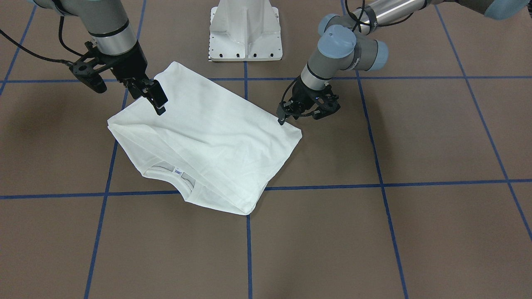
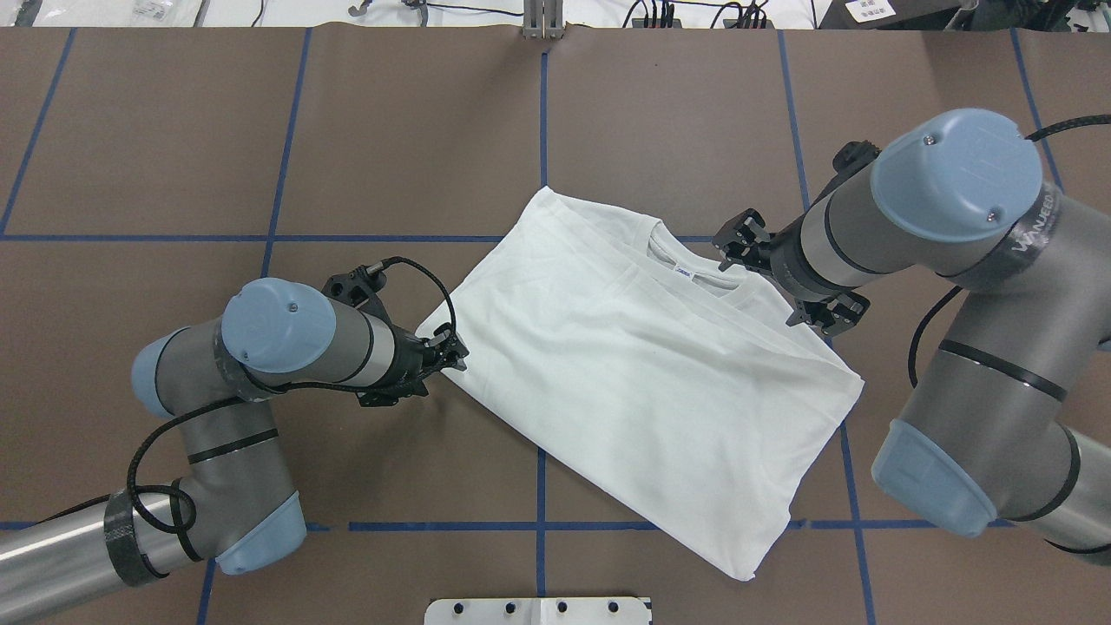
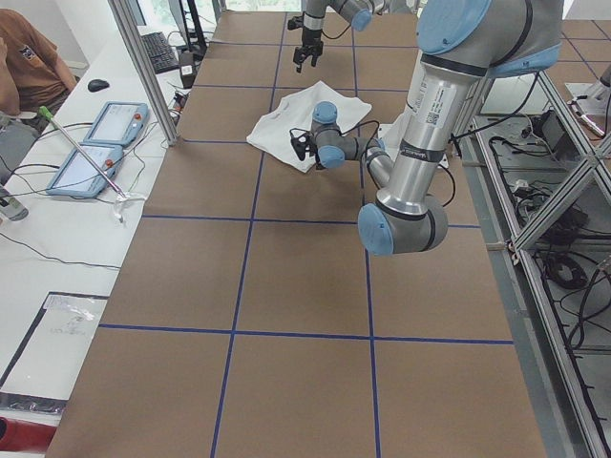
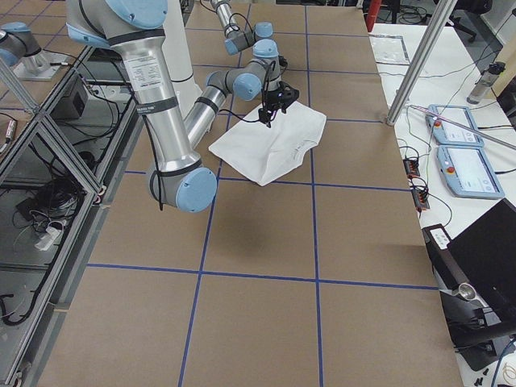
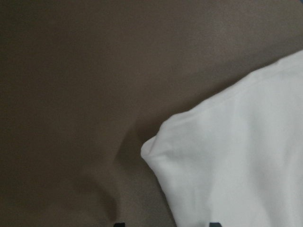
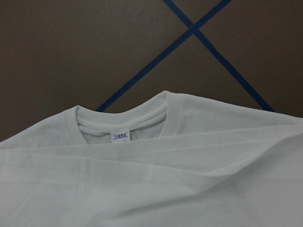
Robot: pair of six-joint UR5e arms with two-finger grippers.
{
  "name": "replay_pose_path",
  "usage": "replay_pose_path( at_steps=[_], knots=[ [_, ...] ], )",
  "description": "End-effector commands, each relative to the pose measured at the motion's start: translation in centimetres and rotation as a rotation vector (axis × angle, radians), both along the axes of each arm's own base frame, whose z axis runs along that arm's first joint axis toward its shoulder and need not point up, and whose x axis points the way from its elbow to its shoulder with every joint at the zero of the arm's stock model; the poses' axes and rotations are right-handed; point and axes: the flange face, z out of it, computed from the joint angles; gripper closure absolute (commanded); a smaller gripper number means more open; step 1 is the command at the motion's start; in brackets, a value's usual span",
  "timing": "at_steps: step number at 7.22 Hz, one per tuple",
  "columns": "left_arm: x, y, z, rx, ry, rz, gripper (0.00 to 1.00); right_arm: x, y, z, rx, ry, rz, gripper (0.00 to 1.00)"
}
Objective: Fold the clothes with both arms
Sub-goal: 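Rotate the shirt with both grippers so its collar faces away from the robot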
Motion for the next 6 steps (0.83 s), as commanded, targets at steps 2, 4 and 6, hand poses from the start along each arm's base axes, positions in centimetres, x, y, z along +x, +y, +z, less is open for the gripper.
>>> replay_pose_path(
  at_steps=[2,4,6],
  knots=[
    [-0.2,-0.6,0.2,0.023,-0.013,-0.029,0.40,0.0,0.0,0.0,-0.002,0.000,0.001,0.00],
    [-0.4,-1.2,0.9,0.021,-0.065,-0.063,0.86,0.0,0.0,-0.1,-0.003,-0.002,0.001,0.00],
    [-2.5,-4.0,1.0,0.108,-0.103,-0.062,1.00,0.0,0.1,-0.3,-0.005,-0.007,0.004,0.00]
  ],
)
